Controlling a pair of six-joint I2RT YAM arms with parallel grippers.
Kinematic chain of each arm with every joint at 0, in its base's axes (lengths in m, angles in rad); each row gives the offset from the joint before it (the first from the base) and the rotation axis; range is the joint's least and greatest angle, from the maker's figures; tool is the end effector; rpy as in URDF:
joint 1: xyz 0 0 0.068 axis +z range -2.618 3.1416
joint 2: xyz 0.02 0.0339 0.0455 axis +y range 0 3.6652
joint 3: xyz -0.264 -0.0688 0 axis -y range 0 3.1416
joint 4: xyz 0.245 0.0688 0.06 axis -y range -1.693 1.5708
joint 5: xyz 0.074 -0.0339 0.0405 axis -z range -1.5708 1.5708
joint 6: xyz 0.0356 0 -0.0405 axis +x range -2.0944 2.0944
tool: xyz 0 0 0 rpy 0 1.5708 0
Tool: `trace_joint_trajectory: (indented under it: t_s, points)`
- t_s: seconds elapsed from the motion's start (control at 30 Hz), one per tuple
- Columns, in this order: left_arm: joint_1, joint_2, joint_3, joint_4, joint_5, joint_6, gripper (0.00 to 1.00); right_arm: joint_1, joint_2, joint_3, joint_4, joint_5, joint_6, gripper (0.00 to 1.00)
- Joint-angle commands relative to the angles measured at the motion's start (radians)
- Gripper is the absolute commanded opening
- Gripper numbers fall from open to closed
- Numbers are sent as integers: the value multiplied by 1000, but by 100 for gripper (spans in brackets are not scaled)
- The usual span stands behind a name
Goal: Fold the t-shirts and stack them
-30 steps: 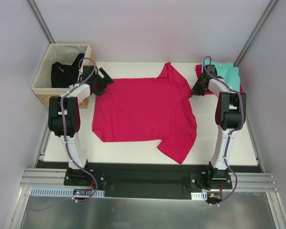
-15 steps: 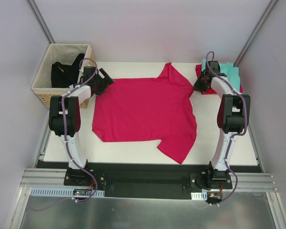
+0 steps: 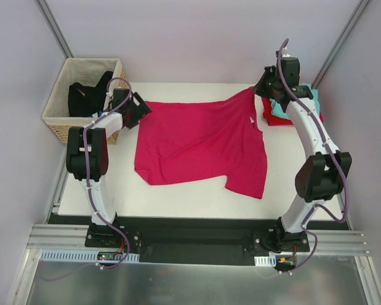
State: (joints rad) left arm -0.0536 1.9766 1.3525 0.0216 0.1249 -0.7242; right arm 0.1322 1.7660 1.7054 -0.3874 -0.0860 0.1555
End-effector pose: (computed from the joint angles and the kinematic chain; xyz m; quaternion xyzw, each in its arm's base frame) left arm 0.4473 -0.0284 0.1996 -0.2632 0.8437 -0.2273 0.4089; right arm 0.4140 0.0581 0.3701 -0.0130 0.8459 0.1123 0.5212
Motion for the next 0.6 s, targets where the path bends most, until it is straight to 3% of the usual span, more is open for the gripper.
trace_joint_trajectory:
  t_s: [0.0,0.13,0.17,0.2,0.27,0.3,0.57]
  points:
    - [-25,41,-7,-135,45,-29,86,-5,59,63,-65,58,-17,1]
    - [-26,22,-12,-140,38,-24,86,-5,136,51,-117,158,-2,1]
    - [-25,18,-13,-141,38,-23,86,-5,141,40,-119,170,-4,7]
    - [-25,15,-13,-143,35,-21,86,-5,139,21,-116,186,-4,34]
    - [-25,10,-13,-144,30,-20,86,-5,136,11,-116,233,-5,72]
    - [-25,10,-12,-146,32,-20,86,-5,135,14,-122,248,-7,98]
    - [-26,4,-12,-152,35,-27,86,1,-47,-67,-128,255,-19,96]
